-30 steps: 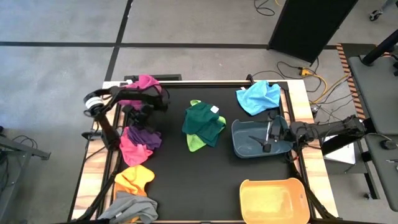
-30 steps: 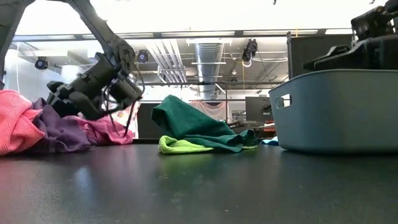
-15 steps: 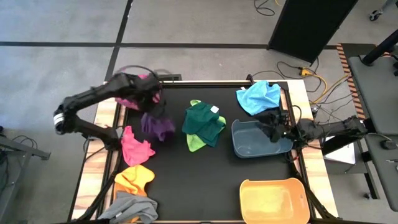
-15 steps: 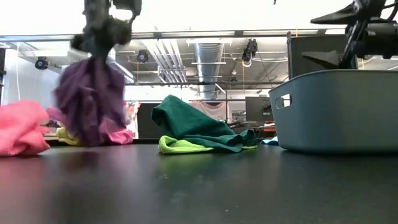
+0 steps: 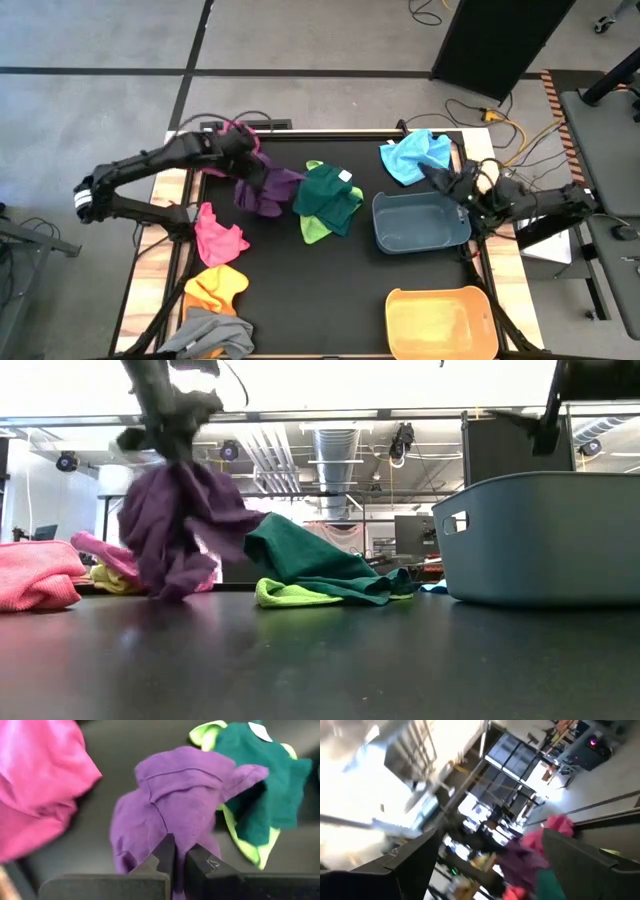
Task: Sort towels by color in basket
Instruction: Put the purple towel into the blue bin
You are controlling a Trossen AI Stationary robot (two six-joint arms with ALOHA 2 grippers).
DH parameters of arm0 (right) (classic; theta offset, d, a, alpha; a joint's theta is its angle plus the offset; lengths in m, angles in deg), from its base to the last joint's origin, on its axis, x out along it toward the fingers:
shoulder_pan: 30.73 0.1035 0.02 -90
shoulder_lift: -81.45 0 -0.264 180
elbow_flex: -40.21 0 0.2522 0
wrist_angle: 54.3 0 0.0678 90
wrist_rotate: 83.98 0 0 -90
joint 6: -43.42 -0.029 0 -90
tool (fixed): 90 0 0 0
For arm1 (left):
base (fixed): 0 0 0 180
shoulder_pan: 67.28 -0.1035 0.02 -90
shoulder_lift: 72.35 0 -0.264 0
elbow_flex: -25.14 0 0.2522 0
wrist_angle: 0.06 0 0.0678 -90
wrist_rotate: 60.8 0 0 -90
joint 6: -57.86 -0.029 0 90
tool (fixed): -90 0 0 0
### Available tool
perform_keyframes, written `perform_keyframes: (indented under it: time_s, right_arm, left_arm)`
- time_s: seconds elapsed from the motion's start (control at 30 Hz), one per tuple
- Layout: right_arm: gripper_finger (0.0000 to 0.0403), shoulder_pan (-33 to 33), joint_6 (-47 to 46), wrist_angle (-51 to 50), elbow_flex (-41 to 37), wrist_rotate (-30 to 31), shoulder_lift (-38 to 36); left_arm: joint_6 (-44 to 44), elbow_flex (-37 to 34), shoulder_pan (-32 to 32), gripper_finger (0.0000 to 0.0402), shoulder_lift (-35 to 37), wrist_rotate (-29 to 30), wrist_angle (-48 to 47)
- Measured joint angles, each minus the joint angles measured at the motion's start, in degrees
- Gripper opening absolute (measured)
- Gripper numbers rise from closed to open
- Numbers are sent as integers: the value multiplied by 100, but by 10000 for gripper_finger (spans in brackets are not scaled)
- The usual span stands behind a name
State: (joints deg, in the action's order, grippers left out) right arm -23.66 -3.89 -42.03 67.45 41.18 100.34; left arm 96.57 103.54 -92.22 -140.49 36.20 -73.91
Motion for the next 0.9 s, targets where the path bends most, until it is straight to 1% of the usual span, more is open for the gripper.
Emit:
perform_keyframes:
  time_s: [0.03, 0.1, 0.13, 0.2, 0.3, 0.37, 0.5, 0.6, 0.67, 0.73, 0.77, 0.83, 0.9]
  right_arm:
    - [343, -5, 31, 24, 143, 214, 97]
    - [343, -11, 367, 10, 424, 800, 344]
    - [343, -17, 558, -18, 580, 977, 476]
    - [343, -15, 1037, 1, 943, 1021, 845]
    - [343, -9, 1530, 200, 1553, 917, 1573]
    - [343, -11, 1808, 316, 2026, 735, 2144]
    - [343, -9, 2000, 310, 3059, 452, 3341]
    - [343, -11, 2332, 93, 3766, -249, 4128]
    - [343, -5, 2433, -652, 4243, -182, 4584]
    - [343, -7, 2278, -1740, 4841, 119, 4895]
    - [343, -23, 2212, -2296, 5155, 249, 5020]
    - [342, -44, 2131, -3447, 5703, 316, 5272]
    - [342, -42, 2107, -4296, 6158, 200, 5591]
  left_arm:
    - [180, -208, 41, 0, -29, -27, 221]
    - [348, -589, 167, 0, -122, -40, 596]
    - [405, -759, 227, 0, -174, -50, 726]
    - [503, -1054, 353, 0, -277, -49, 813]
    - [576, -1478, 523, 0, -417, -12, 896]
    - [578, -1784, 621, 0, -474, -6, 1164]
    - [688, -2346, 774, 0, -537, -185, 2351]
    - [712, -2597, 883, 0, -585, -503, 3275]
    - [698, -2650, 958, 0, -579, -720, 3856]
    - [562, -2646, 1023, 0, -513, -965, 4235]
    - [465, -2607, 1048, 0, -484, -1082, 4228]
    - [239, -2479, 1106, 0, -437, -1238, 4060]
    - [-44, -2348, 1185, 0, -377, -1339, 3810]
